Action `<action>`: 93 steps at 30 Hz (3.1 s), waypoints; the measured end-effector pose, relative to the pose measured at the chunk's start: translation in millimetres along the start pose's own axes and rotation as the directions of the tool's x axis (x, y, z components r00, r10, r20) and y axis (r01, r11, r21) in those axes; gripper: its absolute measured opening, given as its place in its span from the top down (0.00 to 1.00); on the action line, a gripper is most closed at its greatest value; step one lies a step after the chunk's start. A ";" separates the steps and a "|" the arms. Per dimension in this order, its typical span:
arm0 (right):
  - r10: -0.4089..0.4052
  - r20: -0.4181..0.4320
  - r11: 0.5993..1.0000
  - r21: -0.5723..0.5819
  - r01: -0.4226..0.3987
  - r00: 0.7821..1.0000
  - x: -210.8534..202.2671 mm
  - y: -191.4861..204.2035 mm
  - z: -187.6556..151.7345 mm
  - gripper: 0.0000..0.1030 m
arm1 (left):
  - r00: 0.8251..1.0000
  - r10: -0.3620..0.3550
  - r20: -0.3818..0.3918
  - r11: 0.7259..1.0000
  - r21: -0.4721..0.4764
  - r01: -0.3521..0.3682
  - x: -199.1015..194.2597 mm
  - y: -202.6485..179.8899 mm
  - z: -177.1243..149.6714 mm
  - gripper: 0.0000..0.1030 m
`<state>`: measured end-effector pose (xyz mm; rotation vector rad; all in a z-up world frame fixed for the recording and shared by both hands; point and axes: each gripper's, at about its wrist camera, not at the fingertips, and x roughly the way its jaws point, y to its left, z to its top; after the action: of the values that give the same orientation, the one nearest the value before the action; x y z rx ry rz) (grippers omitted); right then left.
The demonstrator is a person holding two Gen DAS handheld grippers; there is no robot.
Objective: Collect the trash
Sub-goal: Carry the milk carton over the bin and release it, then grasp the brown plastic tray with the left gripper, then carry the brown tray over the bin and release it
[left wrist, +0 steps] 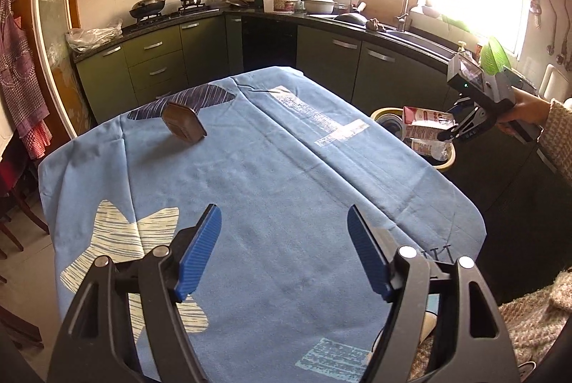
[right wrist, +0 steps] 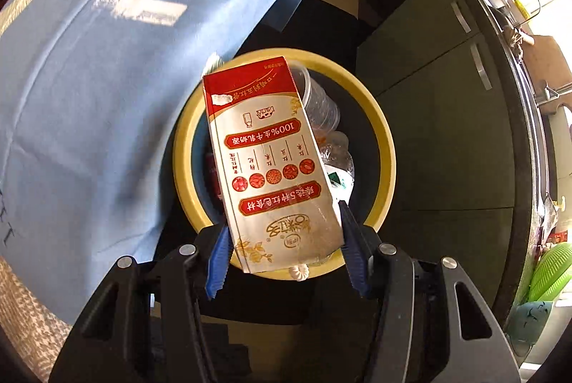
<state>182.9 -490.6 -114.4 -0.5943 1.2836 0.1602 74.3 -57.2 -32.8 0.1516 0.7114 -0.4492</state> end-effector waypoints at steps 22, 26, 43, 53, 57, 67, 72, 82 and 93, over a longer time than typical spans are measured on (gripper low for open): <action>0.107 0.291 0.960 0.221 -0.175 0.951 -61.6 -24.3 -20.5 0.23 | 0.985 0.150 -0.089 0.970 -0.182 -0.164 76.7 78.6 59.8 0.22; 0.141 0.306 0.953 0.217 -0.212 0.942 -56.1 -21.9 -21.7 0.23 | 0.978 0.168 -0.126 0.930 -0.310 -0.200 115.2 116.3 83.3 0.22; 0.213 0.366 0.934 0.196 -0.298 0.906 -46.2 -22.3 -27.5 0.23 | 0.934 0.177 -0.310 0.813 -0.488 -0.316 203.8 161.6 105.3 0.28; 0.213 0.373 0.937 0.185 -0.297 0.903 -53.2 -14.5 -31.6 0.23 | 0.951 0.120 -0.284 0.843 -0.477 -0.249 205.3 172.2 106.6 0.75; 0.204 0.387 0.939 0.182 -0.292 0.899 -61.6 -14.0 -32.3 0.23 | 0.952 0.130 -0.276 0.877 -0.416 -0.240 195.4 164.2 106.4 0.79; 0.190 0.414 0.942 0.179 -0.284 0.890 -72.5 -10.6 -35.6 0.23 | 0.971 0.088 -0.222 0.954 -0.263 -0.146 155.1 117.3 123.3 0.84; 0.150 0.434 0.941 0.215 -0.263 0.889 -84.0 -19.3 -53.6 0.23 | 0.981 0.022 -0.191 0.984 -0.169 -0.055 140.0 67.2 141.0 0.84; 0.050 0.402 0.900 0.379 -0.216 0.914 -85.2 -54.3 -126.9 0.23 | 0.971 -0.176 -0.163 0.981 0.052 0.186 163.1 -82.6 190.7 0.84; 0.033 0.388 0.834 0.497 -0.239 0.921 -75.7 -61.0 -207.0 0.22 | 0.948 -0.224 -0.227 0.926 0.253 0.279 252.1 -225.2 208.9 0.84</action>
<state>10.6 -629.3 -56.5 0.0231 0.9416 0.0211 266.2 -405.1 -38.5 0.3795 0.8613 -0.7924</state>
